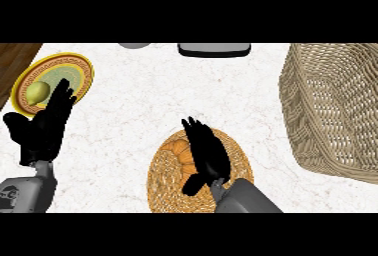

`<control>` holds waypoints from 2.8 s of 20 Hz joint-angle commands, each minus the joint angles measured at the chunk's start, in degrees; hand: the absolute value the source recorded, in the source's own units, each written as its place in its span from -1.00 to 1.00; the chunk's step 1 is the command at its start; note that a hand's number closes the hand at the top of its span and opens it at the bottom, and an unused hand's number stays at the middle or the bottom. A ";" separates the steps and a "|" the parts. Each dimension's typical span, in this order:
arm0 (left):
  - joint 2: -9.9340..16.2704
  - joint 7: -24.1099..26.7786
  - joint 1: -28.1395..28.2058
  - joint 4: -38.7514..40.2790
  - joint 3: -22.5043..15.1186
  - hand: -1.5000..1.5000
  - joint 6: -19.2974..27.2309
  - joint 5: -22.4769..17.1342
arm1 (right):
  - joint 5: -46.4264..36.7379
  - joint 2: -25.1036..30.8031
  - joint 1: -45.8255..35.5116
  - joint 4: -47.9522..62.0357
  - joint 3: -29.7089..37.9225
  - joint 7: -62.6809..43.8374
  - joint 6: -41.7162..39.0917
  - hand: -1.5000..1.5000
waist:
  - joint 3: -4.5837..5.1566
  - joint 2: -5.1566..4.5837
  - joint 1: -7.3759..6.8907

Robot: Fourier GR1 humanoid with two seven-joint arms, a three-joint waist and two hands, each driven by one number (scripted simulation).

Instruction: Pick the croissant from the placemat and place it in the basket

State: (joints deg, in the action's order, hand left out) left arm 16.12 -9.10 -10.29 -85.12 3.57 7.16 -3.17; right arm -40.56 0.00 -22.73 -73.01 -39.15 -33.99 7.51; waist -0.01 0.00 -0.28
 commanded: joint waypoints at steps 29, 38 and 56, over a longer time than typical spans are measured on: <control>-3.88 -2.02 -2.05 -0.36 1.99 0.00 -1.87 3.59 | 12.71 0.06 -6.69 20.15 -8.01 11.74 1.57 1.00 | -0.02 -0.12 -0.49; -1.84 -1.66 -1.16 -0.26 4.30 0.00 -2.80 3.24 | 11.69 4.58 5.33 11.65 -15.27 17.60 5.52 1.00 | -0.01 0.19 0.90; -2.80 0.72 1.71 -0.53 4.30 0.00 -3.05 3.32 | 32.10 36.42 44.23 -32.79 -12.84 61.90 19.50 1.00 | 0.03 0.16 1.33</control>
State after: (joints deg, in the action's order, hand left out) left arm 13.36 -9.27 -9.51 -85.60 8.16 4.62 -0.07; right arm -14.05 29.89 14.95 -95.02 -53.19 23.29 27.72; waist 0.00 0.47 1.30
